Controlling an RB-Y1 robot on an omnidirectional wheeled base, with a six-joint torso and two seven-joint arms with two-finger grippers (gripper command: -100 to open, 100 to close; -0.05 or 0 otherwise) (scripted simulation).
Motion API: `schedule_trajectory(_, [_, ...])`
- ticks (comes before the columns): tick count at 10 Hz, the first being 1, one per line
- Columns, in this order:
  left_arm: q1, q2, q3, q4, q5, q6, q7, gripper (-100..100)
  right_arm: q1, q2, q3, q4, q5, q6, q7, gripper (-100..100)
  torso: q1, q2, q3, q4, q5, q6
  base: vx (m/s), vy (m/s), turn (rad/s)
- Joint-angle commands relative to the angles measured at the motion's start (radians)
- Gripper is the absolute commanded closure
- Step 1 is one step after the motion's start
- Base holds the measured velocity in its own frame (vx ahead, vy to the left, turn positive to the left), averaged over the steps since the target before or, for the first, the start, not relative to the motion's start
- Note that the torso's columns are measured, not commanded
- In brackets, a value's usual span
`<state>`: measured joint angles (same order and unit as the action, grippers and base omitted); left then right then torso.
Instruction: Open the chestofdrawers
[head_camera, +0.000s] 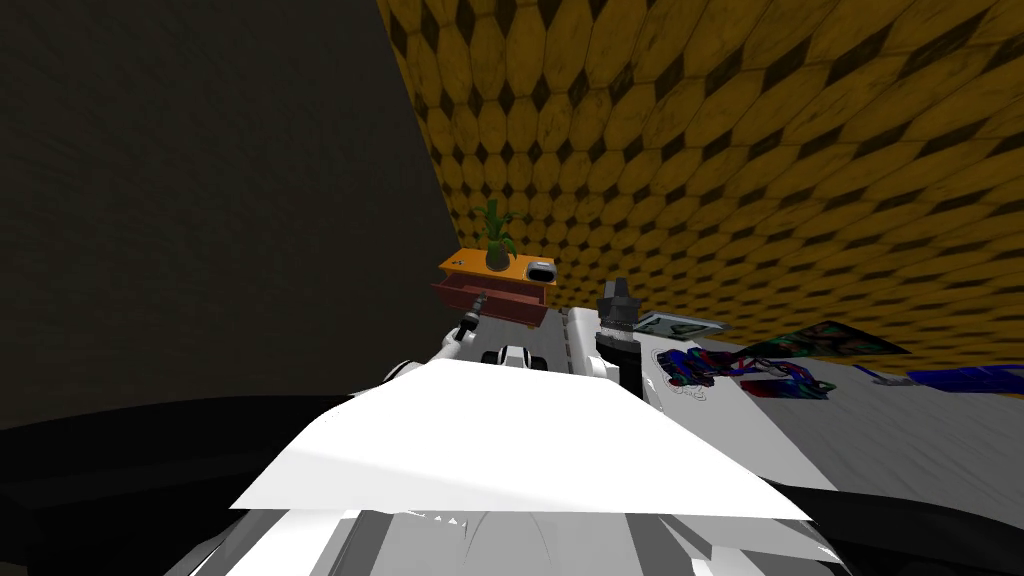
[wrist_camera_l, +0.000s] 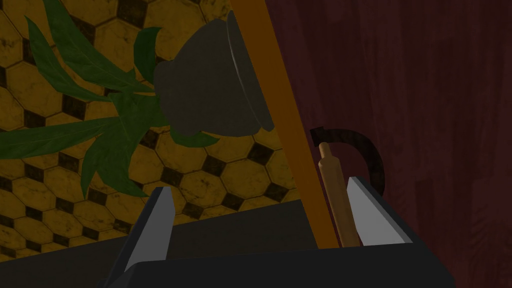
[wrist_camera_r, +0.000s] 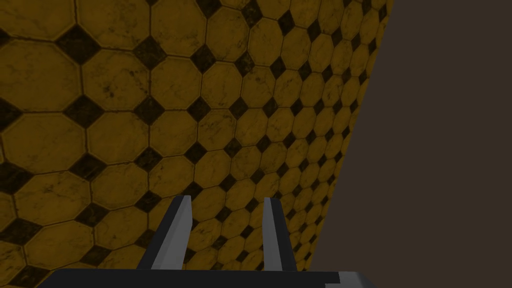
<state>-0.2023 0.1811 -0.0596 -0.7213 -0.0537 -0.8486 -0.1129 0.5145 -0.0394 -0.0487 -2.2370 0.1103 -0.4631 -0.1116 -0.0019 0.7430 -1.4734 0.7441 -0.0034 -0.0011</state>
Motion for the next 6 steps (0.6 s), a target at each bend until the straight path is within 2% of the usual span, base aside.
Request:
schedule_trajectory(1, [0.001, 0.0, 0.0, -0.003, 0.0, 0.008, 0.002, 0, 0.0, 0.0, 0.0, 0.0, 0.0, 0.0, 0.0, 0, 0.0, 0.0, 0.0, -0.002, 0.001, 0.0, 0.0, 0.0, 0.0])
schedule_trajectory(6, [0.006, 0.0, -0.001, 0.003, 0.0, 0.013, 0.002, 0, 0.0, 0.0, 0.0, 0.0, 0.0, 0.0, 0.0, 0, 0.001, -0.004, -0.002, -0.005, 0.003, 0.001, 0.0, 0.0, 0.0])
